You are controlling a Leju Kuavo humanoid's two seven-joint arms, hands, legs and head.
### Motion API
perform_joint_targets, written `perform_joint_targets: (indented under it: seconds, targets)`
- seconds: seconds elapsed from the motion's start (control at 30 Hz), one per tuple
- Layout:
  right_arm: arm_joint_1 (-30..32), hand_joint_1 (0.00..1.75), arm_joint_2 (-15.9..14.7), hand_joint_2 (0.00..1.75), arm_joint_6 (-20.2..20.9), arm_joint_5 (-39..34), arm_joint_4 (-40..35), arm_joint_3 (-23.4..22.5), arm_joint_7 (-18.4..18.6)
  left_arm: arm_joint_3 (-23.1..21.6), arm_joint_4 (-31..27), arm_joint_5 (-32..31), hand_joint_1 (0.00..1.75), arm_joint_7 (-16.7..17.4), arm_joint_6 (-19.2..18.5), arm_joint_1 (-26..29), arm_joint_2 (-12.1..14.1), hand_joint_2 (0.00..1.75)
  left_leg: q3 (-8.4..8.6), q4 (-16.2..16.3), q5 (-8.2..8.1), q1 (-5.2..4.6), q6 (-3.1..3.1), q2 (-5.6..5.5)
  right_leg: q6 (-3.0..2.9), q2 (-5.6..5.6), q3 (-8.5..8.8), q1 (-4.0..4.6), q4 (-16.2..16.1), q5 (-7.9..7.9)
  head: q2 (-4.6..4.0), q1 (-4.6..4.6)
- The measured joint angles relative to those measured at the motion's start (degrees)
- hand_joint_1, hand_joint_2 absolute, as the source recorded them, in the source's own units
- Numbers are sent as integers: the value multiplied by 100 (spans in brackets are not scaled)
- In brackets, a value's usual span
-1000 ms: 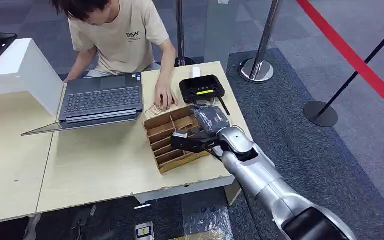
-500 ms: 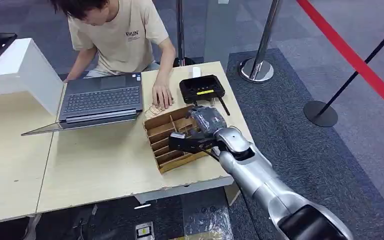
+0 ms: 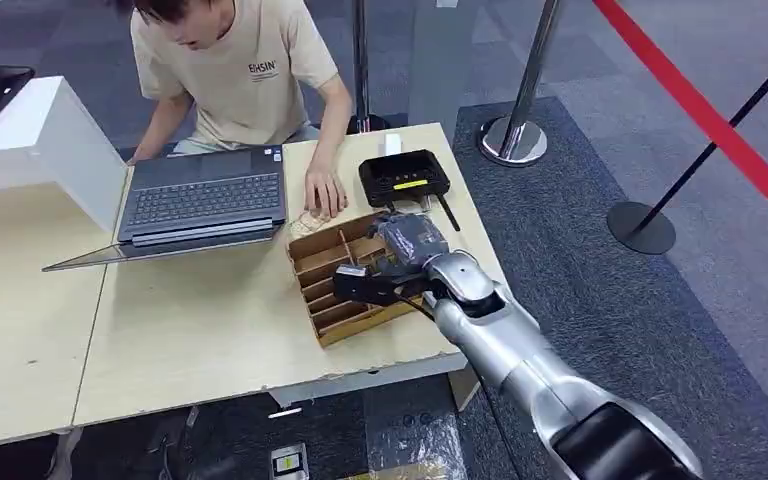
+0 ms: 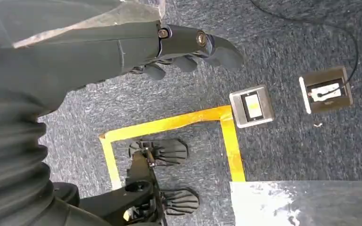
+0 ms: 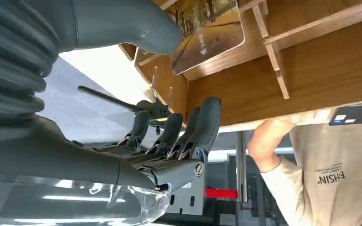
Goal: Pass the card to the sensor for recognition and then transmit it.
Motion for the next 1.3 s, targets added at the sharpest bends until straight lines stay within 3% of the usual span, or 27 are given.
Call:
perform_joint_targets:
  seconds: [0.8, 0.87, 0.9, 1.0, 1.3]
  targets:
    - [-124, 82, 81, 175, 55, 210, 507, 138, 20, 0, -7, 26, 0, 44, 11, -69, -127, 175, 0, 0, 0, 0, 0, -1, 0, 0, -1, 0, 0, 0, 0, -2]
    - [-131, 98, 85, 175, 55, 210, 533, 144, 20, 0, -7, 26, 0, 44, 15, -72, -133, 175, 0, 0, 0, 0, 0, 1, 0, 0, -1, 0, 0, 0, 0, -2]
    - [-133, 134, 85, 175, 55, 214, 542, 149, 20, 0, -7, 26, 0, 46, 15, -77, -138, 175, 1, 0, 0, 0, 0, 1, 0, 0, 0, 0, 0, 0, 0, 0]
    - [-137, 175, 85, 175, 77, 219, 588, 155, 20, 0, -7, 28, 0, 57, 22, -83, -146, 175, 0, 0, 0, 0, 0, 0, 0, 0, 0, 0, 0, 0, 0, -2]
    - [-173, 175, 85, 175, 133, 205, 653, 160, -7, 0, -7, 18, 0, 120, 52, -108, -173, 175, 4, 1, 0, 0, 0, 1, 1, 0, 2, 0, 0, 1, 0, 0]
